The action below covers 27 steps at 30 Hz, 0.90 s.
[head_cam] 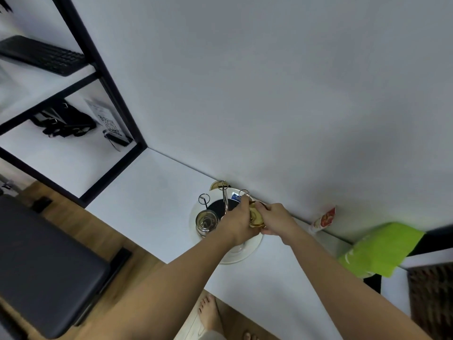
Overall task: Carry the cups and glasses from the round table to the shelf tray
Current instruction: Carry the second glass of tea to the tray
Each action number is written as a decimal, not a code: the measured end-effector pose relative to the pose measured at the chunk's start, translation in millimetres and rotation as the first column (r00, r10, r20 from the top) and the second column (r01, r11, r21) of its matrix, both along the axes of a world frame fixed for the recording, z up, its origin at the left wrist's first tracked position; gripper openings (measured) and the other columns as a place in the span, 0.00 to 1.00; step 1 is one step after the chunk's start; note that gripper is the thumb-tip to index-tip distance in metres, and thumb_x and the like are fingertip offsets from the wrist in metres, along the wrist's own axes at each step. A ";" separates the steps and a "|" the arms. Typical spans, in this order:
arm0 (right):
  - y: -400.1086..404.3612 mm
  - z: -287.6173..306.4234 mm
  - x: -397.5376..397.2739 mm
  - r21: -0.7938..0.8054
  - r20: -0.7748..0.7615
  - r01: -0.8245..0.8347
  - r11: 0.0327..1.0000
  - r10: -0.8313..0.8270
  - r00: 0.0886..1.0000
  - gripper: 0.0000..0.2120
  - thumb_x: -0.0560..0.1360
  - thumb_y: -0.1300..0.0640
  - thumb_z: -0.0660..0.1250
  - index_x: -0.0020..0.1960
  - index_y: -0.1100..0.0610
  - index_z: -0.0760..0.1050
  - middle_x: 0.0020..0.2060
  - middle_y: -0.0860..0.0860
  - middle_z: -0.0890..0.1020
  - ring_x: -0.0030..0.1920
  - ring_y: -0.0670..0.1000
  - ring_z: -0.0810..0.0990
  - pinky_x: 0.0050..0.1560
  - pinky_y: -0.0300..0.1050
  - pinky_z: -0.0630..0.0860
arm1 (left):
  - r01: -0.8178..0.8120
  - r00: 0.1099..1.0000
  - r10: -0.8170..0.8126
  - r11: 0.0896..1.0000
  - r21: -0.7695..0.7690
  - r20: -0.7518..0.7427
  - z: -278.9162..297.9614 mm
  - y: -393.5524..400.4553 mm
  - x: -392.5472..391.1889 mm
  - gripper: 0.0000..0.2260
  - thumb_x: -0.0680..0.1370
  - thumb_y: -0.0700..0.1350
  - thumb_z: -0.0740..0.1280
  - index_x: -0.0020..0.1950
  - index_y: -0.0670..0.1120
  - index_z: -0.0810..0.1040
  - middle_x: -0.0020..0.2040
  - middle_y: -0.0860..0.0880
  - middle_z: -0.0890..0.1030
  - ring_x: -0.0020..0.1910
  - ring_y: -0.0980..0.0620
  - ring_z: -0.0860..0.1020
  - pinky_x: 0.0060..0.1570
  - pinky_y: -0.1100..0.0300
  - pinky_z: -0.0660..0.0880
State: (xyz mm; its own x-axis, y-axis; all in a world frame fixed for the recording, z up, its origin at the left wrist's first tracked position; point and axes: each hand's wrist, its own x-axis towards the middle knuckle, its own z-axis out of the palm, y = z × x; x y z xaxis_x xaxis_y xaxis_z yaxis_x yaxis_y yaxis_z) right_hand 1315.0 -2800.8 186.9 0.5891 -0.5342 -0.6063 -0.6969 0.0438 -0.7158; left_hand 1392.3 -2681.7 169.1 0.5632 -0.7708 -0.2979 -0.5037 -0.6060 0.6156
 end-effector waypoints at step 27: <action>6.1 0.1 -0.3 -0.207 -0.148 -0.278 0.938 0.251 0.957 0.18 0.80 0.53 0.63 0.65 0.64 0.75 0.58 0.60 0.81 0.57 0.59 0.80 0.55 0.47 0.75 | 0.059 0.996 -0.072 0.975 0.213 0.054 13.2 -15.3 2.4 0.29 0.77 0.45 0.68 0.75 0.42 0.62 0.68 0.39 0.72 0.63 0.39 0.76 0.57 0.49 0.74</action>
